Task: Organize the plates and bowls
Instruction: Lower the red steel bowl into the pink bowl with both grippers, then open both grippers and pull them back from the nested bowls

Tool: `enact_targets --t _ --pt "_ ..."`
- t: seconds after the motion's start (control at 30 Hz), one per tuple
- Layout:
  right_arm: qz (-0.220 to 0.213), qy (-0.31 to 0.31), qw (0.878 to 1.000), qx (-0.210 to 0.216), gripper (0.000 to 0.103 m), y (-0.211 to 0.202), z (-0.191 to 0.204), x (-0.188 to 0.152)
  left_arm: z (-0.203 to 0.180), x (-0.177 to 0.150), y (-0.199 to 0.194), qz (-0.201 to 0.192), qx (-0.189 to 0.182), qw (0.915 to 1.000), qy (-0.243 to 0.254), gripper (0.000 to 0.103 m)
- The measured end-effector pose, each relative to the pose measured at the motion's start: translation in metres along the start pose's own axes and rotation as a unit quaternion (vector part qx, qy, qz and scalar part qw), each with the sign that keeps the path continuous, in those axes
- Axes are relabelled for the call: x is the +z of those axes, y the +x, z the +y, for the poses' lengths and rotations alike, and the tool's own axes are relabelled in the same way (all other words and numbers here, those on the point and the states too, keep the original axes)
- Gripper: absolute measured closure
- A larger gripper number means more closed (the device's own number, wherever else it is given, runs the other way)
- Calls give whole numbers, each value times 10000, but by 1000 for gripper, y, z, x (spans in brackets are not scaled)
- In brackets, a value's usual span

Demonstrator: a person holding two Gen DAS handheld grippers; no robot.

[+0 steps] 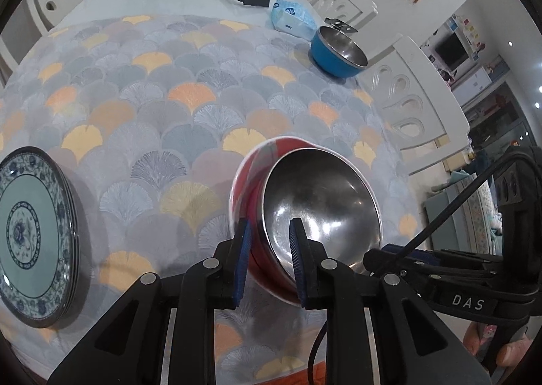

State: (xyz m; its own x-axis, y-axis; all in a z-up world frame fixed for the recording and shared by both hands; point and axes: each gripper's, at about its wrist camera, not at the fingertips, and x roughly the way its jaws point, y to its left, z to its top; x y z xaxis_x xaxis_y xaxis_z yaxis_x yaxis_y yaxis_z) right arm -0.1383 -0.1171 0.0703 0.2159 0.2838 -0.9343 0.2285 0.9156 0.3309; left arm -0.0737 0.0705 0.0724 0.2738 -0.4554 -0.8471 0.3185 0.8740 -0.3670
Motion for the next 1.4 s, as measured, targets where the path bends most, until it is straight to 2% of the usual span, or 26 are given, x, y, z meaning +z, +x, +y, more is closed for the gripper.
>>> enact_targets --t 0.13,0.2,0.27,0.37,0.5,0.6,0.63,0.7,0.8,0.87,1.0,1.07,1.1,1.17,1.2,1.27,1.37,1.4 --pt "-63 -16 10000 19 71 -9 0 4 -4 2 -7 -76 164 9998 125 83" --pt "-157 31 9998 118 70 -17 0 9 -2 7 -17 -200 107 9997 36 83" --pt "-283 18 9995 133 65 -26 2 15 -4 15 -26 -329 69 9994 32 83" --pt "-488 -79 9988 65 62 -41 7 25 -8 30 -42 -566 40 9983 121 83" --pt "-946 -292 9945 -355 61 -62 17 33 -13 46 -58 -833 -4 9963 206 83" --pt "-1390 -542 9858 -776 60 -81 27 37 -18 55 -64 -991 41 9947 279 83" --pt "-1573 -613 9827 -768 60 -89 29 38 -19 57 -66 -1033 95 9942 295 83" --pt "-1902 -669 9791 -252 59 -105 30 37 -21 62 -70 -1130 249 9927 346 77" --pt "-2342 -706 9692 282 48 -128 28 36 -21 68 -75 -1213 297 9916 353 75" --pt "-2600 -743 9619 404 39 -142 28 35 -20 71 -77 -1230 299 9914 330 74" --pt "-2892 -893 9510 635 33 -165 29 34 -18 76 -80 -1294 235 9911 229 72" --pt "-2956 -912 9454 1026 29 -174 27 33 -17 77 -82 -1320 176 9909 196 68" --pt "-2942 -912 9400 1467 28 -180 23 33 -17 78 -84 -1348 129 9906 176 67" --pt "-2787 -782 9162 2769 18 -190 9 36 -17 78 -87 -1393 52 9901 148 55" --pt "-2749 -730 9059 3138 16 -192 5 36 -17 78 -90 -1440 3 9895 128 52" --pt "-2540 -739 8681 4201 8 -199 -4 38 -17 79 -95 -1548 -88 9879 100 44" --pt "-2400 -813 8245 5060 0 -207 -7 40 -19 80 -101 -1654 -159 9860 121 42" --pt "-2377 -829 8142 5231 0 -209 -8 40 -20 81 -102 -1670 -168 9857 137 42"
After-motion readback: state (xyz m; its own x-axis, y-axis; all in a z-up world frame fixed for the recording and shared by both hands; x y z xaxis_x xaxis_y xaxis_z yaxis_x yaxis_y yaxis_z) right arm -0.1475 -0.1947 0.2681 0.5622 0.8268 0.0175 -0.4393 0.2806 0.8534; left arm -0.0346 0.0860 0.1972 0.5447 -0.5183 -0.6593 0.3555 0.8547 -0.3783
